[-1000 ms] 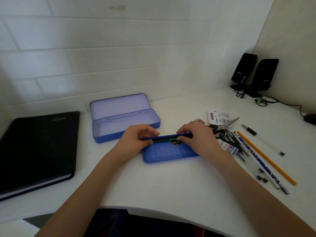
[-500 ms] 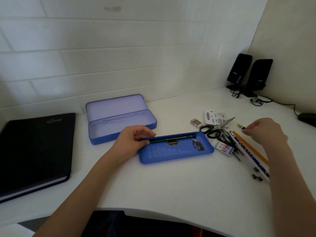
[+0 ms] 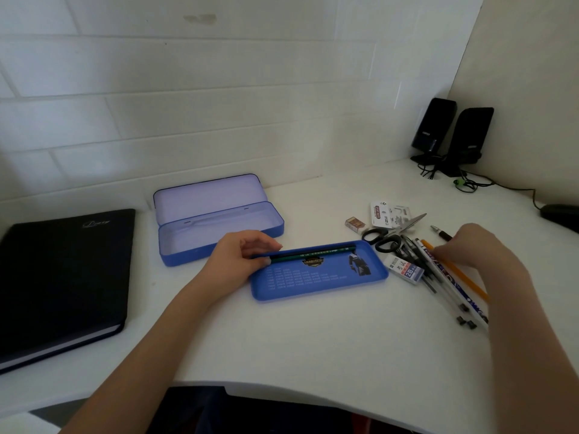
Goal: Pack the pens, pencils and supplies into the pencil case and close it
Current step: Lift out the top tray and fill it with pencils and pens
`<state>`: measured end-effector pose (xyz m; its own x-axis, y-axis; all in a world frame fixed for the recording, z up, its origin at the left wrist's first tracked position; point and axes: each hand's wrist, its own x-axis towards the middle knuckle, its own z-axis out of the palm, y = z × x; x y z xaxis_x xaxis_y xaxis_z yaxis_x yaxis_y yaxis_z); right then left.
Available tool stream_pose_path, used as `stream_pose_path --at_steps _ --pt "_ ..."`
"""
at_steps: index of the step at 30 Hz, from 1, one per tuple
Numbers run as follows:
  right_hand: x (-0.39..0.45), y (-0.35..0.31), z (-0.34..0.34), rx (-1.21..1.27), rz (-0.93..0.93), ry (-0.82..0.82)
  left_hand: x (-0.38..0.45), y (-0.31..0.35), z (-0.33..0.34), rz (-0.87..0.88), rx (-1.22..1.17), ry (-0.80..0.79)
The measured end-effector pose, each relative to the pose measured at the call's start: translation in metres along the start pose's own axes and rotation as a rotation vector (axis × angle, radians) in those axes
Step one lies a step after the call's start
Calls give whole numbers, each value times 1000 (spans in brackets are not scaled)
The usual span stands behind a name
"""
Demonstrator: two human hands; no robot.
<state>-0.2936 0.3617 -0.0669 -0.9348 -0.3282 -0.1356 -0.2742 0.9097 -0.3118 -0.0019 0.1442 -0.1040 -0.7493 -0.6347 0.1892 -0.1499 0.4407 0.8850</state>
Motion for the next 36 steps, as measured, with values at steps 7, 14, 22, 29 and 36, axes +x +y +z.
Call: stream_pose_path --at_steps 7,14,22,29,36 --pt "-8 -22 8 105 -198 156 0 1 -1 -1 -4 -14" --pt "-40 -60 23 95 -498 322 0 0 -2 -4 2 -19" --pt "-77 -92 47 398 -960 61 -6 8 5 55 2 117" --pt "-95 -102 70 544 -1097 -91 -9 13 10 186 74 231" --pt "-96 -101 70 515 -1064 -140 -6 9 11 200 83 214"
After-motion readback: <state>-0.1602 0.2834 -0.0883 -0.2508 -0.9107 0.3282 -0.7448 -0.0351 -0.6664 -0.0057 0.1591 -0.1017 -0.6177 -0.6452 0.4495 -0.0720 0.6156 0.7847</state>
